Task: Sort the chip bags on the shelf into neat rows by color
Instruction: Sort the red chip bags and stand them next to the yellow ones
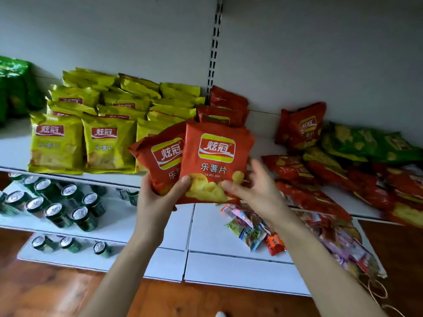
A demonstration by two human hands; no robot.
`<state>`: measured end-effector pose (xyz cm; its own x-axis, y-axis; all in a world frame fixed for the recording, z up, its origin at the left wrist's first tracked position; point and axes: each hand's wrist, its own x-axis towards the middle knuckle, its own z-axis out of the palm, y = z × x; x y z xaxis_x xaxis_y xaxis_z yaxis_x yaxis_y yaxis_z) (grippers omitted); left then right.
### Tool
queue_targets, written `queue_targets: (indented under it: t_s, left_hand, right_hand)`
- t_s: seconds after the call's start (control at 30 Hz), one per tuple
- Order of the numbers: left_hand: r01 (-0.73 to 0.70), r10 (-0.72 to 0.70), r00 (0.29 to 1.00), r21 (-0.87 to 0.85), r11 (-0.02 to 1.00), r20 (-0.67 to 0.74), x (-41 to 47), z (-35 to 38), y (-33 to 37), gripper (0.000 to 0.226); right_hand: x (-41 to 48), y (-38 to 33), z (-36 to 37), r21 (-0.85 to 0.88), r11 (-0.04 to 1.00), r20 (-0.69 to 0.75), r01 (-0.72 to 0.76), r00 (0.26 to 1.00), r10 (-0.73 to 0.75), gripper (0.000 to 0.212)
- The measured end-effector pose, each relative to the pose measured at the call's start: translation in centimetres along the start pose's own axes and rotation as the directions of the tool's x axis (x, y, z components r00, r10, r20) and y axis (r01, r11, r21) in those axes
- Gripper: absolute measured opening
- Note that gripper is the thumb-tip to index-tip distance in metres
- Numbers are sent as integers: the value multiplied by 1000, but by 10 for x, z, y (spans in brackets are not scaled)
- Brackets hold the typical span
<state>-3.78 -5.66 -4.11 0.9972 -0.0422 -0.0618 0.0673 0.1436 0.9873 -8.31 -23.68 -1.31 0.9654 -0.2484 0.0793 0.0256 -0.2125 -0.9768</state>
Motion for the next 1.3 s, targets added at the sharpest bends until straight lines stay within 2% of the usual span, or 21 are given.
queue_targets:
  t_s: [0.1, 0.17, 0.2, 0.3, 0.47, 0.63, 0.8, 0.9, 0.97, 1.03, 1.1, 1.13, 1.2, 1.23, 1.3]
  left_hand:
    - [19, -19, 1000, 16, 1000, 9, -4, -22, -8, 62]
    - [30, -30, 999, 28, 999, 17, -8, -36, -13, 62]
    - [36, -37, 999, 34, 999, 20, -9, -42, -15, 61]
    - [60, -60, 998, 37, 998, 22, -12, -57, -19, 46]
    - [73, -76, 996, 60, 995, 39, -16, -71, -21, 48]
    - [114, -121, 989, 84, 990, 83, -19, -78, -24, 57]
    - [145, -158, 976, 91, 985, 152, -20, -75, -24, 50]
    - [168, -180, 965, 78, 983, 191, -18, -72, -21, 47]
    - [182, -191, 957, 65, 981, 216, -17, -70, -18, 46]
    - [199, -204, 949, 43, 979, 239, -14, -65, -14, 44]
    - [220, -214, 936, 9, 975, 281, -11, -55, -10, 44]
    - [227, -215, 926, -4, 974, 311, -9, -49, -8, 45]
    - [233, -211, 903, -15, 972, 374, -7, -34, -3, 47]
    - [230, -202, 896, -22, 973, 395, -7, -25, 0, 46]
    - [207, -165, 898, -59, 977, 409, -5, -9, 6, 43]
  right_hand:
    - [21, 11, -16, 53, 998, -290, 30, 957, -13, 47]
    - [31, 20, -30, -33, 999, -393, 32, 919, -42, 65]
    - [33, 24, -32, -93, 996, -402, 16, 914, -53, 71]
    - [40, 35, -22, -293, 955, -342, -37, 937, -69, 64]
    - [48, 51, 10, -486, 872, -233, -60, 970, -63, 58]
    - [62, 70, 17, -517, 842, -279, -154, 960, 4, 66]
    - [55, 67, 17, -497, 853, -296, -156, 955, 3, 72]
    - [48, 61, 13, -479, 852, -320, -210, 946, 54, 81]
    - [39, 48, 11, -441, 876, -381, -195, 924, 14, 79]
    - [25, 25, 12, -311, 945, -415, -99, 909, -42, 65]
    - [6, 0, 16, -134, 991, -273, -30, 962, -7, 55]
    - [-2, -10, 18, -91, 995, -140, -50, 989, 37, 54]
    - [-16, -20, 20, -73, 991, 89, -114, 989, 121, 53]
    - [-20, -22, 20, -70, 989, 136, -128, 981, 137, 44]
    - [-25, -23, 14, -82, 989, 115, -120, 985, 129, 37]
